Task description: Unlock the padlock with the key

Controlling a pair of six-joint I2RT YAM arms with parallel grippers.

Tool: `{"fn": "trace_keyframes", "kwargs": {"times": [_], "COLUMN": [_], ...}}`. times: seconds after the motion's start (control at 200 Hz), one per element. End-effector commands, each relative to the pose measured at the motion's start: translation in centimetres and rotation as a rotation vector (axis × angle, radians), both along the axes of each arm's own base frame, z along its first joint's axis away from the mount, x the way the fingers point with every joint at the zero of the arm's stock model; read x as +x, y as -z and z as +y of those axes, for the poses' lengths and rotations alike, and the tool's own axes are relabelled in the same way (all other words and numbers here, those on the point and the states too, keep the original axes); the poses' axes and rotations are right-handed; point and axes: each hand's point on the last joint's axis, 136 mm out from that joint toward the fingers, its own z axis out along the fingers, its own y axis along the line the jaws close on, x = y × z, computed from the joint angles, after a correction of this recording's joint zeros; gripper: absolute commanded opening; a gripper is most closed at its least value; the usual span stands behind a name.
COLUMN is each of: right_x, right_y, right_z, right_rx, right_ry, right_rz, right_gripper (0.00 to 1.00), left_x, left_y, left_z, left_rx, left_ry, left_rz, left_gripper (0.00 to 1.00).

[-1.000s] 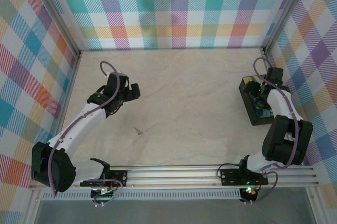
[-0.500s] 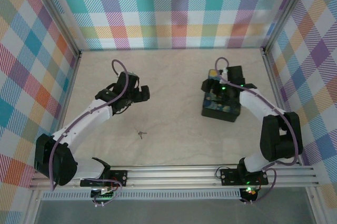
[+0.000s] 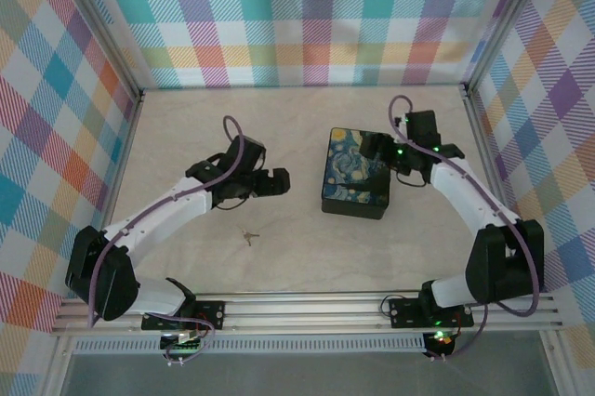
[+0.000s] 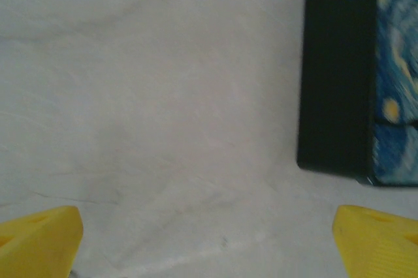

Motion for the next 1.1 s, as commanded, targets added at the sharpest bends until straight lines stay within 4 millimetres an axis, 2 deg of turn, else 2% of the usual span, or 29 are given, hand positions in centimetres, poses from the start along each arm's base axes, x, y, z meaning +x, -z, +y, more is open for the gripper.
{"fn": "trace_keyframes", "kwargs": {"times": [0.0, 0.23, 0.315, 0.375, 0.435, 0.565, 0.66, 0.795, 0.875, 0.935, 1.015, 1.095], "right_x": [-3.0, -6.3, -7.1, -7.4, -7.3, -6.6, -5.6, -3.6, -2.6, -2.7, -3.7, -5.7], "right_y": [3.6, 5.1, 5.2, 5.1, 4.8, 3.3, 2.3, 2.1, 2.5, 2.4, 1.8, 1.1], "right_z": [-2.1, -0.4, 1.0, 2.0, 3.3, 6.7, 9.6, 13.3, 14.0, 14.3, 14.3, 14.2], "right_rx": [-0.074, 0.006, 0.038, 0.053, 0.085, 0.156, 0.185, 0.186, 0.177, 0.183, 0.187, 0.179], "right_ry": [0.024, -0.046, -0.080, -0.088, -0.099, -0.140, -0.190, -0.255, -0.265, -0.281, -0.315, -0.383], "right_rz": [0.115, 0.160, 0.169, 0.166, 0.152, 0.115, 0.101, 0.092, 0.110, 0.114, 0.101, 0.082], "right_gripper": [0.89, 0.86, 0.84, 0.84, 0.84, 0.84, 0.84, 0.86, 0.86, 0.86, 0.86, 0.85], "left_x": [-2.4, -2.5, -2.1, -1.6, -1.3, -1.1, -1.5, -2.8, -3.6, -4.2, -4.9, -5.0], "left_y": [1.3, 1.8, 2.2, 2.7, 3.2, 4.0, 4.2, 5.1, 6.2, 7.2, 8.7, 9.7], "left_z": [-1.3, -1.3, -0.4, 1.1, 3.0, 5.8, 8.3, 10.9, 11.6, 11.6, 10.8, 10.2], "left_rx": [-0.018, -0.013, 0.023, 0.077, 0.134, 0.171, 0.180, 0.175, 0.169, 0.160, 0.122, 0.088], "left_ry": [0.053, 0.030, -0.021, -0.097, -0.183, -0.298, -0.410, -0.522, -0.538, -0.535, -0.516, -0.508], "left_rz": [0.088, 0.088, 0.086, 0.096, 0.121, 0.161, 0.171, 0.184, 0.211, 0.237, 0.277, 0.294], "left_gripper": [0.98, 0.99, 1.00, 1.00, 1.00, 1.00, 1.00, 1.00, 0.99, 0.98, 0.94, 0.89]}}
